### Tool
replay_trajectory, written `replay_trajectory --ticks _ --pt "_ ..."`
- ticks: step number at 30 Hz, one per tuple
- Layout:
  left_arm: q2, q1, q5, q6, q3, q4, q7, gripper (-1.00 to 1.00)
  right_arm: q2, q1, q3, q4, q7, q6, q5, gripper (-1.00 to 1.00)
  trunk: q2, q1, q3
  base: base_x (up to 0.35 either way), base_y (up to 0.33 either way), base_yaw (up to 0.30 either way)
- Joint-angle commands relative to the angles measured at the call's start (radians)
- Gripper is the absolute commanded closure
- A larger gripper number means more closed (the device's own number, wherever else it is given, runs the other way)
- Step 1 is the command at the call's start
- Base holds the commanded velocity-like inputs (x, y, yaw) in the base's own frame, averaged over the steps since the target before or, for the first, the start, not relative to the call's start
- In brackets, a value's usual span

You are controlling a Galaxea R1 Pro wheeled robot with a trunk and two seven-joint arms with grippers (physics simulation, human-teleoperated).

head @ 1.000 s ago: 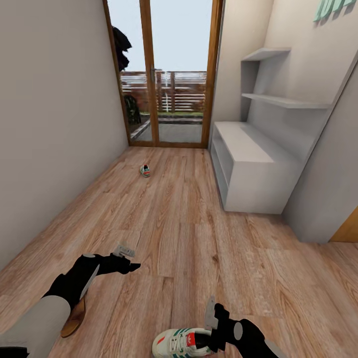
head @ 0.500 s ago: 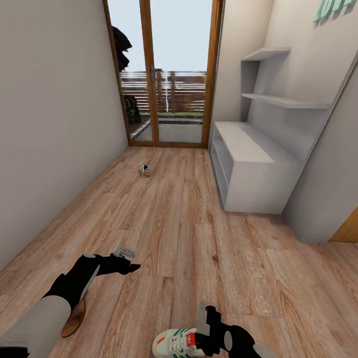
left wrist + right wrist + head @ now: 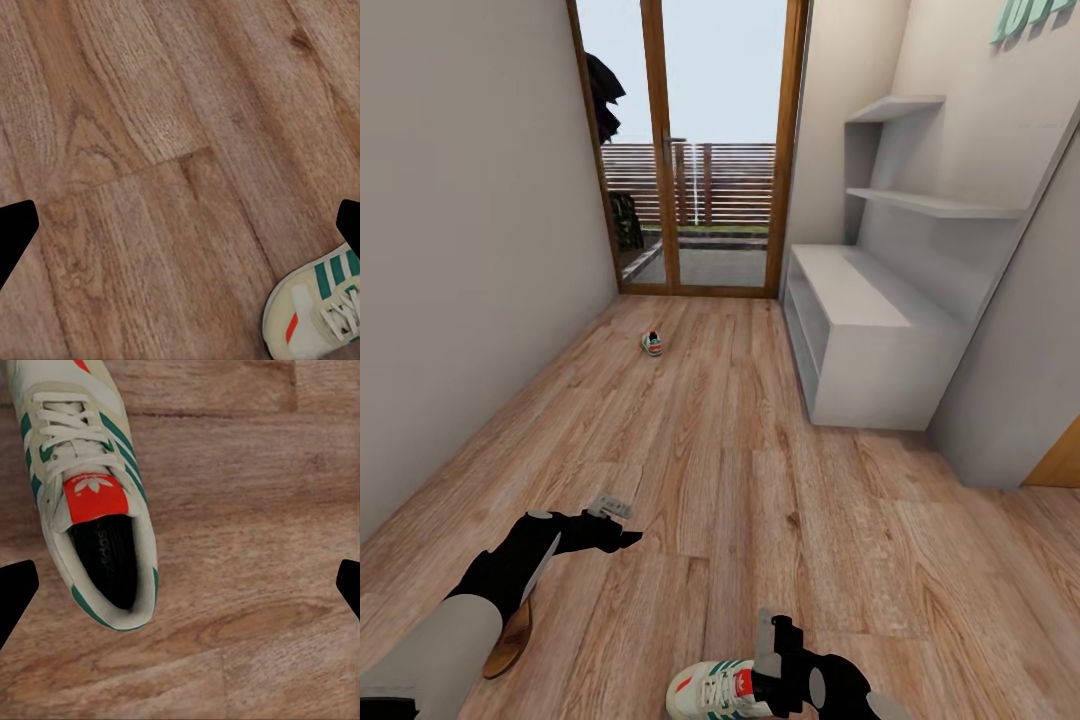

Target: Pick up the two gym shoes and the two sandals from the corridor floor and place them onto the hallstand (shoe rack) in the corridor, making sure they are on the rack and not on the floor. Arrange them so the two gym shoes are next to each other and the two sandals are next to each other.

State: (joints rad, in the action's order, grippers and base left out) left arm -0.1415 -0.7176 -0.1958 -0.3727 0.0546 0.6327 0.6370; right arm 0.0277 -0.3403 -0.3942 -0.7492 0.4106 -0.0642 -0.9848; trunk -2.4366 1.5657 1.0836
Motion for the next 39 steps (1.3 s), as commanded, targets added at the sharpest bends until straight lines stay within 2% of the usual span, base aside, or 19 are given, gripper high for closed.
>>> replay_trajectory --ticks 1,25,34,39 --pt "-0.001 0.000 -0.007 -0.003 0.001 0.002 0.004 -1.00 0.000 0.000 -0.002 -0.002 0.005 -0.005 -0.008 -1.00 0.000 0.000 0.001 0.000 0.000 0.000" --pt "-0.005 -0.001 -0.006 -0.004 0.000 0.004 0.007 -1.00 0.000 0.000 0.002 -0.039 0.002 -0.003 -0.017 -1.00 0.000 0.000 0.002 0.000 0.000 0.000" --pt "-0.006 -0.002 -0.006 -0.005 -0.001 0.005 0.007 -1.00 0.000 0.000 0.005 -0.042 0.002 -0.003 -0.017 -1.00 -0.063 0.034 0.040 0.000 0.000 0.000" --pt "-0.006 -0.003 -0.005 -0.005 -0.001 0.005 0.007 -1.00 0.000 0.000 0.006 -0.042 0.000 -0.003 -0.017 -1.00 -0.065 0.037 0.066 0.000 0.000 0.000"
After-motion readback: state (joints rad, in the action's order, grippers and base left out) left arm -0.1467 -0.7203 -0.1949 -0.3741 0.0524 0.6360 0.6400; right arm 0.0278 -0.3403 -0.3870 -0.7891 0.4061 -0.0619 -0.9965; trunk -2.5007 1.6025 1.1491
